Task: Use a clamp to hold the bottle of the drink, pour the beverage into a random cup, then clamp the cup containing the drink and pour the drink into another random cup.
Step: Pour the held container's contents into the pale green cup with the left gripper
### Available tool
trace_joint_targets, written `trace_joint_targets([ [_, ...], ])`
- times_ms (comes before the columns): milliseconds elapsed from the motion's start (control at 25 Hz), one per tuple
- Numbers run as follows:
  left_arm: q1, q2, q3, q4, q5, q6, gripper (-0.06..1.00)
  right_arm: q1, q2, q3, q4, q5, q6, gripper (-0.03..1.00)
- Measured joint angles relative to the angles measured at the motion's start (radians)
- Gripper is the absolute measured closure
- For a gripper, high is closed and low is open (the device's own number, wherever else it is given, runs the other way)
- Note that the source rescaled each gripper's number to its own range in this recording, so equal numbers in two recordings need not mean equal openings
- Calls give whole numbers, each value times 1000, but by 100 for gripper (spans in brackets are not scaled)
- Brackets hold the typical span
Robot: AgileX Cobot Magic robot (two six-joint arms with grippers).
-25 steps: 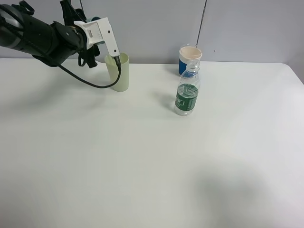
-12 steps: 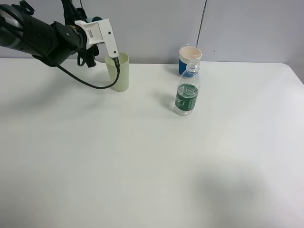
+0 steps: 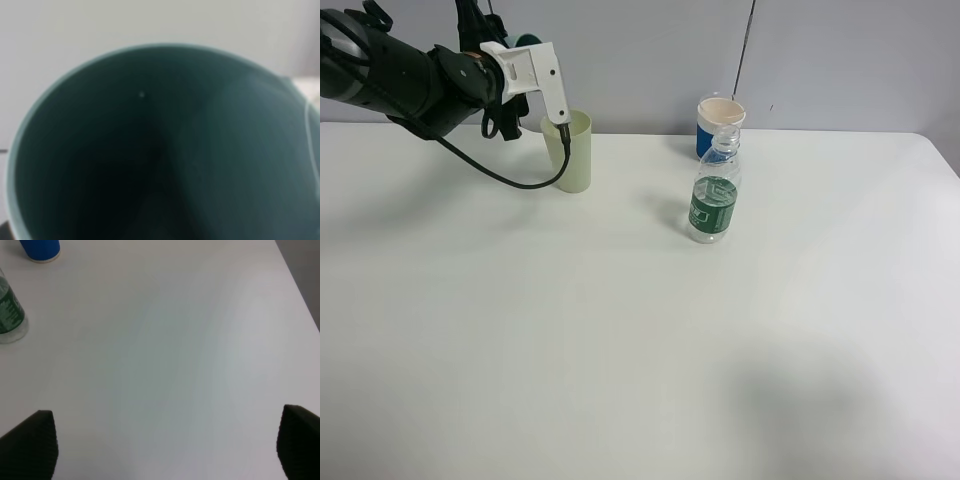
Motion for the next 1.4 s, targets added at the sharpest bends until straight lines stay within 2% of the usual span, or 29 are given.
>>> trace_joint_targets([
  [520,0,0,0,86,-13,6,93,0,0,0,0,0,0,27],
  [1080,0,0,0,146,-36,78,93,0,0,0,0,0,0,27],
  [1400,0,0,0,209,-58,82,93,0,0,0,0,0,0,27],
])
